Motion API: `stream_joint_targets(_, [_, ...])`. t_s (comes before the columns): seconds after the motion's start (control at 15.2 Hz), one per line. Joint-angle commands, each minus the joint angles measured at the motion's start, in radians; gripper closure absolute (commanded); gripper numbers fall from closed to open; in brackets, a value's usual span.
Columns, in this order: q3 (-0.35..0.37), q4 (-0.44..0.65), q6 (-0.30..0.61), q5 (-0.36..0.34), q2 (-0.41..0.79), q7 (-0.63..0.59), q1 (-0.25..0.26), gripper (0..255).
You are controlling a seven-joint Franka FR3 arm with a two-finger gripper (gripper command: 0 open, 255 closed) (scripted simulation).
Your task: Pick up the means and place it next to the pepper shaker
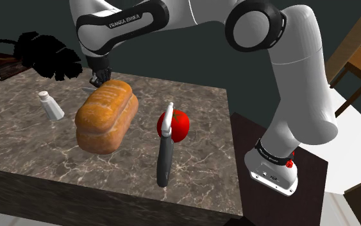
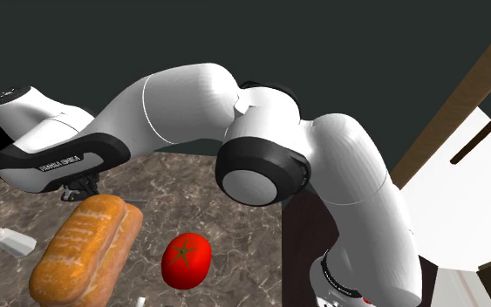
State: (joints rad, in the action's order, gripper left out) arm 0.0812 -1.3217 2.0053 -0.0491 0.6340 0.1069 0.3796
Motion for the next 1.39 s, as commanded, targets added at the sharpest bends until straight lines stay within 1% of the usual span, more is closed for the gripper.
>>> stream_joint_targets(0.0, [0.0,0.001,0.0,0.0,0.001,0.0,0.0,255])
stream_joint_targets(0.2, [0.0,0.001,0.0,0.0,0.001,0.0,0.0,255])
stream_joint_targets(0.26, [0.0,0.001,0.0,0.0,0.001,0.0,0.0,0])
stream_joint_targets(0.59, [0.0,0.001,0.0,0.0,0.001,0.0,0.0,0])
stream_joint_targets(0.86, [0.002,0.071,-0.105,0.003,-0.034,0.003,0.0,0])
stream_joint_targets(1.32, [0.002,0.071,-0.105,0.003,-0.034,0.003,0.0,0])
